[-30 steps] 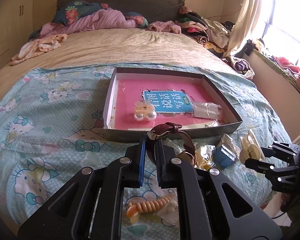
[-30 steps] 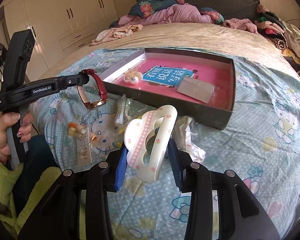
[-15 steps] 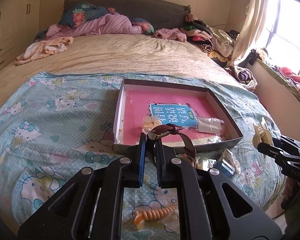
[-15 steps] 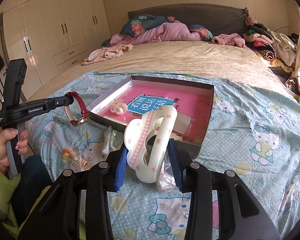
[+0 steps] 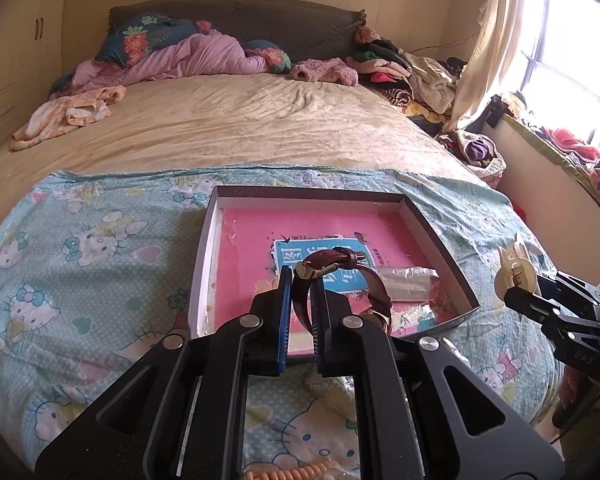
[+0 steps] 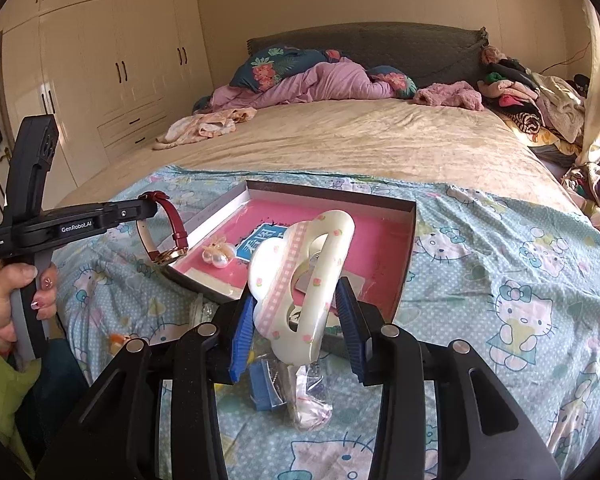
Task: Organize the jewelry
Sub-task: 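Carry the watch and white clip into the pink box and open both tools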
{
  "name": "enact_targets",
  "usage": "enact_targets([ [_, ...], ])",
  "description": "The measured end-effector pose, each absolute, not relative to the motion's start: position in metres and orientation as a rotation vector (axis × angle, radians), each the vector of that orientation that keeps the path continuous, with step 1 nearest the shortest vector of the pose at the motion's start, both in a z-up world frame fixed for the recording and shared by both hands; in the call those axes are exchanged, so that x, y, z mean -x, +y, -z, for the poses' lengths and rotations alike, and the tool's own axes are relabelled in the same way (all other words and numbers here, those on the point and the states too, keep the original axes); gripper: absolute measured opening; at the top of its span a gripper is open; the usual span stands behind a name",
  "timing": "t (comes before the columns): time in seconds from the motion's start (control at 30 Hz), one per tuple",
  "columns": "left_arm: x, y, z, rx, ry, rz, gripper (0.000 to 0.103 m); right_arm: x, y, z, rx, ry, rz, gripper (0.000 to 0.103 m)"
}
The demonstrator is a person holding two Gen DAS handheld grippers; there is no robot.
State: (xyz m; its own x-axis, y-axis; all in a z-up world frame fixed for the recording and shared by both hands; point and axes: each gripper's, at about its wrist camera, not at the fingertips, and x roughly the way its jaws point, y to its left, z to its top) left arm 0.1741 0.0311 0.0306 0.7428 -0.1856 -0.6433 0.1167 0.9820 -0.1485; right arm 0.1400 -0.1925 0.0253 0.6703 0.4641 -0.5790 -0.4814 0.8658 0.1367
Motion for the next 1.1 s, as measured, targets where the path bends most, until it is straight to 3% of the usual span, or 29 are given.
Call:
enact_targets([
  [1.1,-0.236,-0.024,0.021,0.062,0.839,0.24,0.003,-0.229,-0.195,0.005,-0.031,0.704,-0.439,0.037],
])
